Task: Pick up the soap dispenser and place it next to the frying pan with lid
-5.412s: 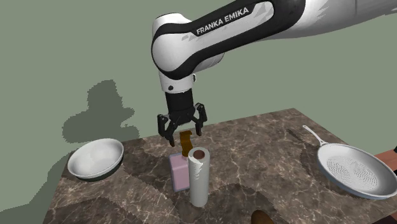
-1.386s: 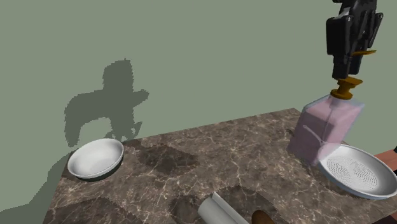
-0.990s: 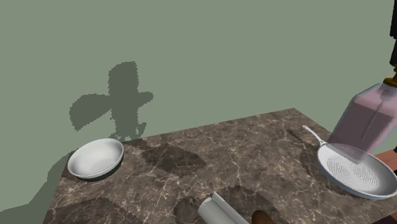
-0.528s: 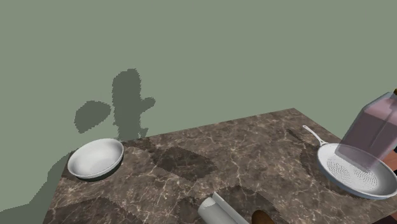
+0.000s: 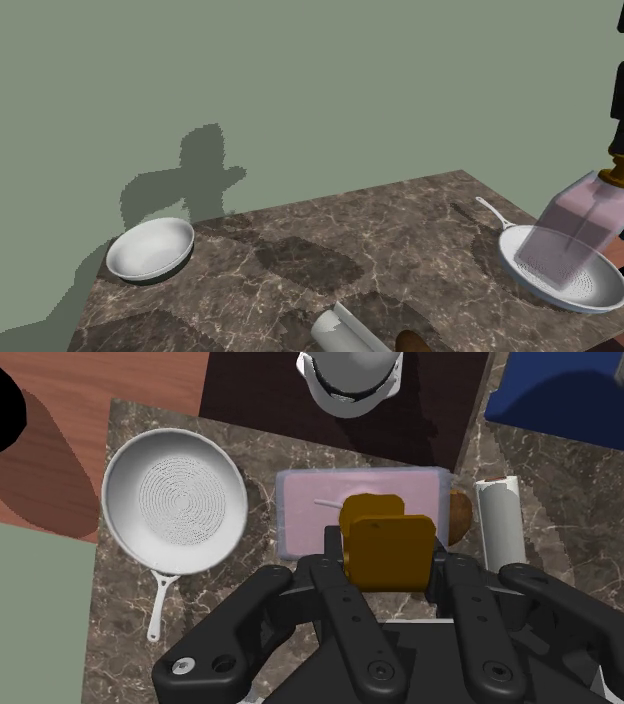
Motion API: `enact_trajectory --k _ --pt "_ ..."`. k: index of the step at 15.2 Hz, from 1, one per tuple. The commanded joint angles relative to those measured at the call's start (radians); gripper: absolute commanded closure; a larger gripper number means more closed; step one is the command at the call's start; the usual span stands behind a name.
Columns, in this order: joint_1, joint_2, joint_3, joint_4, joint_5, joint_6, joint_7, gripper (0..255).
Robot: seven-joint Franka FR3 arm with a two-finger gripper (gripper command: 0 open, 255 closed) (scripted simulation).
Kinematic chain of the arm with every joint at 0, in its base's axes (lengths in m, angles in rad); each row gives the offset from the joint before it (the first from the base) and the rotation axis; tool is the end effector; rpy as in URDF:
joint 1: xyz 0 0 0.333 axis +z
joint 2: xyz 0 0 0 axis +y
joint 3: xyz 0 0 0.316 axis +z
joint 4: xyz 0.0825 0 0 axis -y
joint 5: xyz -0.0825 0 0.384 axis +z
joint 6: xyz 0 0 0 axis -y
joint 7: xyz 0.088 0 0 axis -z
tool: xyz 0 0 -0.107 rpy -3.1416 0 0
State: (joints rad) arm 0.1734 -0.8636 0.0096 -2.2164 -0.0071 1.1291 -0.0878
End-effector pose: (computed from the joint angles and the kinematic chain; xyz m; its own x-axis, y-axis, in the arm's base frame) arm 0.2286 0.0428 0.6408 0.9410 0.2553 -0.2222 0.2607 -0.9654 -0.0053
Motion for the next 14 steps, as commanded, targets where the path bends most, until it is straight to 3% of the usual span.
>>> enact_trajectory --k 1,14 --pt "0.000 -0.015 0.000 -0.039 0.000 0.024 0.000 255" --pt "0.001 -0.088 0.000 -0.257 0.001 0.169 0.002 255"
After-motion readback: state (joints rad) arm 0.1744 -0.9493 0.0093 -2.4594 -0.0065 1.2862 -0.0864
